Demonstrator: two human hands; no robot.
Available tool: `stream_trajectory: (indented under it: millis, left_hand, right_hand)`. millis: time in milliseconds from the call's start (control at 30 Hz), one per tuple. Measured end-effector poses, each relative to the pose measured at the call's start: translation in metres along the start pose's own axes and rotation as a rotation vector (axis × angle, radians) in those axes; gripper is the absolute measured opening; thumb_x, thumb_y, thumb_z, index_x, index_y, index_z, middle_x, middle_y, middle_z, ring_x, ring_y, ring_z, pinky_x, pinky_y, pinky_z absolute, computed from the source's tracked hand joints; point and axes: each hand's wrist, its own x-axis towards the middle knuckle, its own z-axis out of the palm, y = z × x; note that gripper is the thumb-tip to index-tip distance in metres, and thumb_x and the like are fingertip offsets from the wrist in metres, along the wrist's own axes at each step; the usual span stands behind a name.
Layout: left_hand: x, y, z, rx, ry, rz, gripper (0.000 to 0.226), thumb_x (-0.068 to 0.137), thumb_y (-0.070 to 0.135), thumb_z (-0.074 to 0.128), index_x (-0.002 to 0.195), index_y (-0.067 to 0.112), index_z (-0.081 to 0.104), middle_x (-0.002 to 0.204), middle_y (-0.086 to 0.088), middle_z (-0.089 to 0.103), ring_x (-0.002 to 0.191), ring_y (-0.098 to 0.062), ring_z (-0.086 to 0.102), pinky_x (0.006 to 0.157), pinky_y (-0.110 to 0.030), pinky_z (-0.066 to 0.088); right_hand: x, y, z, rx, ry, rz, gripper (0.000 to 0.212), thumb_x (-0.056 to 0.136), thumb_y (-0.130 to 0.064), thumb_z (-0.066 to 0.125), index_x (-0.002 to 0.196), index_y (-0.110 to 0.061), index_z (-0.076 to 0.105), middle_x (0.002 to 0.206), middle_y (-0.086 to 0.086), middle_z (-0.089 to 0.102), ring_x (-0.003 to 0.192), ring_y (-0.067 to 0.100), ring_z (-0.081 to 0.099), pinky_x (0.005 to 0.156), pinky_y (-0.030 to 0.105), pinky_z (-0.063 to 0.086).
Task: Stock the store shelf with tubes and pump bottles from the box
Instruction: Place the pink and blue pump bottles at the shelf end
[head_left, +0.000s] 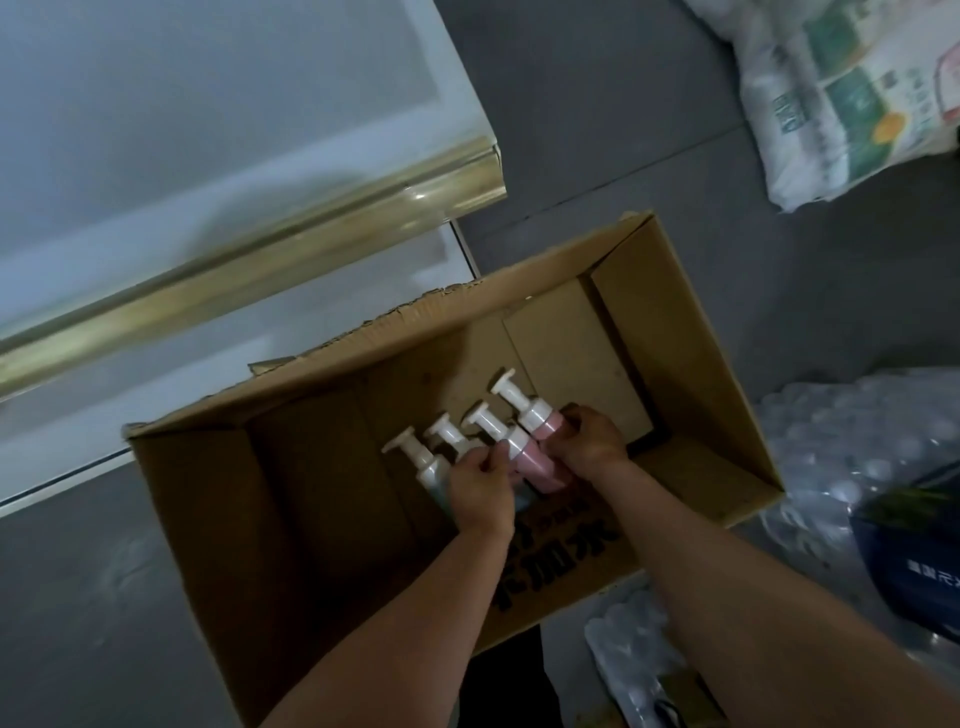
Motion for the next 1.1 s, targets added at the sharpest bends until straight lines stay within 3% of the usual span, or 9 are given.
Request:
stream_trajectory:
  millis: [67, 167, 267, 333, 400, 467, 667, 833, 1100]
  left_hand:
    - [0.001, 0.006, 0.013, 0.075, -0.044, -0.099, 0.037, 0.097, 0.041, 0.055, 0.095, 0.009, 0.074, 0.093, -0.010, 0.074, 0.090, -0.027, 0.070, 0.084, -0.037, 0.056]
    - [0.004, 0.019, 0.027, 0.139, 0.026, -0.231, 0.049, 0.104, 0.039, 0.040, 0.121, 0.000, 0.062, 0.122, -0.018, 0.064, 0.114, -0.033, 0.060, 0.094, -0.035, 0.047]
    - [0.010, 0.027, 0.038, -0.026, -0.078, -0.392, 0.031, 0.101, 0.030, 0.050, 0.113, 0.004, 0.060, 0.101, -0.012, 0.065, 0.088, -0.026, 0.063, 0.066, -0.031, 0.051]
    - [0.015, 0.028, 0.041, -0.008, -0.127, -0.432, 0.025, 0.099, 0.021, 0.055, 0.116, 0.004, 0.061, 0.085, -0.008, 0.061, 0.068, -0.019, 0.057, 0.048, -0.026, 0.042]
    - [0.016, 0.027, 0.043, -0.002, -0.140, -0.419, 0.026, 0.098, 0.014, 0.055, 0.123, 0.006, 0.058, 0.093, -0.008, 0.061, 0.068, -0.016, 0.052, 0.049, -0.024, 0.040]
    - [0.017, 0.027, 0.045, -0.043, -0.156, -0.430, 0.029, 0.096, 0.013, 0.061, 0.124, 0.007, 0.057, 0.104, -0.007, 0.060, 0.080, -0.018, 0.053, 0.066, -0.028, 0.045]
    - [0.025, 0.017, 0.037, -0.148, -0.202, -0.323, 0.044, 0.075, 0.037, 0.081, 0.110, 0.019, 0.061, 0.111, -0.004, 0.068, 0.098, -0.024, 0.063, 0.093, -0.041, 0.052]
    - [0.010, 0.025, 0.020, -0.261, -0.301, -0.178, 0.074, 0.059, 0.054, 0.083, 0.122, 0.022, 0.060, 0.116, -0.005, 0.070, 0.103, -0.024, 0.067, 0.090, -0.047, 0.054]
    - [-0.044, 0.077, -0.030, -0.283, -0.556, -0.006, 0.069, 0.083, 0.072, 0.056, 0.134, 0.026, 0.051, 0.127, -0.010, 0.065, 0.115, -0.032, 0.064, 0.098, -0.057, 0.049]
  right_hand:
    - [0.003, 0.003, 0.000, 0.047, -0.023, 0.006, 0.038, 0.075, -0.025, 0.082, 0.109, -0.018, 0.067, 0.111, 0.005, 0.072, 0.099, 0.023, 0.065, 0.085, 0.029, 0.052]
    - [0.006, 0.005, -0.003, 0.181, -0.063, 0.011, 0.043, 0.079, -0.028, 0.081, 0.117, -0.020, 0.064, 0.106, -0.001, 0.066, 0.094, 0.018, 0.061, 0.080, 0.027, 0.049]
    - [0.008, 0.009, -0.006, 0.304, -0.111, -0.006, 0.048, 0.082, -0.033, 0.079, 0.125, -0.021, 0.062, 0.110, -0.001, 0.064, 0.096, 0.017, 0.062, 0.079, 0.030, 0.053]
    - [0.012, 0.011, -0.006, 0.394, -0.164, -0.010, 0.048, 0.084, -0.034, 0.078, 0.127, -0.020, 0.063, 0.109, -0.001, 0.067, 0.088, 0.010, 0.063, 0.070, 0.024, 0.053]
    - [0.014, 0.012, -0.008, 0.474, -0.202, -0.003, 0.046, 0.088, -0.036, 0.075, 0.129, -0.020, 0.062, 0.101, -0.005, 0.067, 0.083, 0.005, 0.063, 0.063, 0.020, 0.049]
    - [0.016, 0.011, -0.010, 0.532, -0.231, 0.013, 0.045, 0.091, -0.041, 0.069, 0.131, -0.022, 0.061, 0.105, -0.004, 0.068, 0.088, 0.009, 0.065, 0.066, 0.023, 0.050]
    - [0.008, 0.011, -0.026, 0.736, -0.368, -0.004, 0.046, 0.092, -0.050, 0.064, 0.129, -0.021, 0.065, 0.116, 0.005, 0.074, 0.110, 0.024, 0.069, 0.102, 0.045, 0.051]
    - [-0.017, 0.000, -0.042, 0.798, -0.426, -0.035, 0.046, 0.095, -0.052, 0.057, 0.129, -0.023, 0.063, 0.122, 0.006, 0.071, 0.115, 0.026, 0.065, 0.103, 0.047, 0.049]
    - [-0.066, -0.025, -0.064, 0.839, -0.490, -0.176, 0.058, 0.089, -0.060, 0.064, 0.136, -0.028, 0.056, 0.131, 0.009, 0.065, 0.121, 0.031, 0.062, 0.104, 0.053, 0.048]
